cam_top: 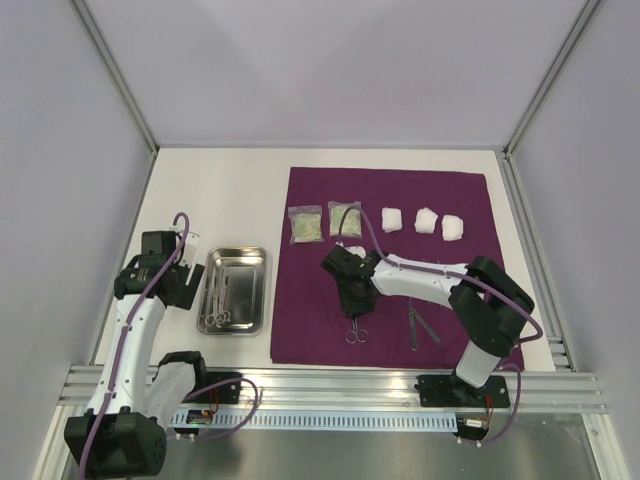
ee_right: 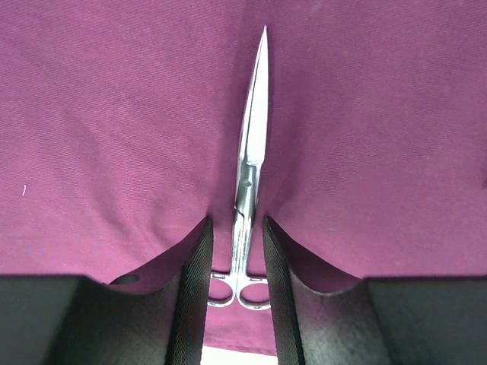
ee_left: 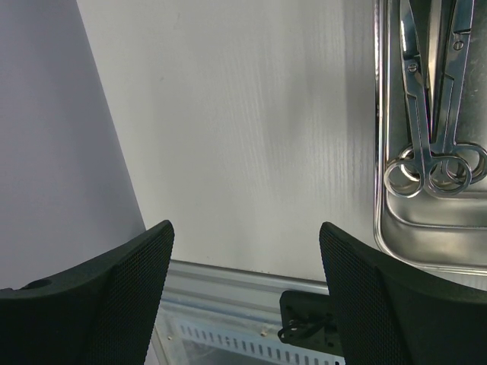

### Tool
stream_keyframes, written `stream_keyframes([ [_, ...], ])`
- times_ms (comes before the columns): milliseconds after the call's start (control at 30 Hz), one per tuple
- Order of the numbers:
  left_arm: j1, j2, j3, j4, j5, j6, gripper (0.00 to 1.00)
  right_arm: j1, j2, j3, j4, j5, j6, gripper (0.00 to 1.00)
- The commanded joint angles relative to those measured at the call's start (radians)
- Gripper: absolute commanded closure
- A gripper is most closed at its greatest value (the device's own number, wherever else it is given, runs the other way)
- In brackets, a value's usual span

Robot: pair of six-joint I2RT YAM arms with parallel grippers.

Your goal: Prepare the surgical pack

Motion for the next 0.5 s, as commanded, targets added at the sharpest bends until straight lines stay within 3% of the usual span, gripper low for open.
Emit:
stream_keyframes([
  [0,0.006,0.006,-0.004,0.015,-0.016,-0.019,0.14,-0.005,0.047,-0.04,0.058,-0.009,0.007,0.67],
  [200,0.004,-0.002,-0.006,0.017,-0.026,-0.022,0.14,-0.005,0.091,-0.043,0.055,0.014,-0.004,0.76],
  [400,0.006,0.0,-0.004,0.015,-0.023,-0.021,0.14,0.002,0.067,-0.044,0.064,0.019,-0.002,0.97],
  [467,0.006,-0.005,-0.006,0.017,-0.023,-0.019,0.14,0.002,0.068,-0.037,0.064,0.023,-0.001,1.0],
])
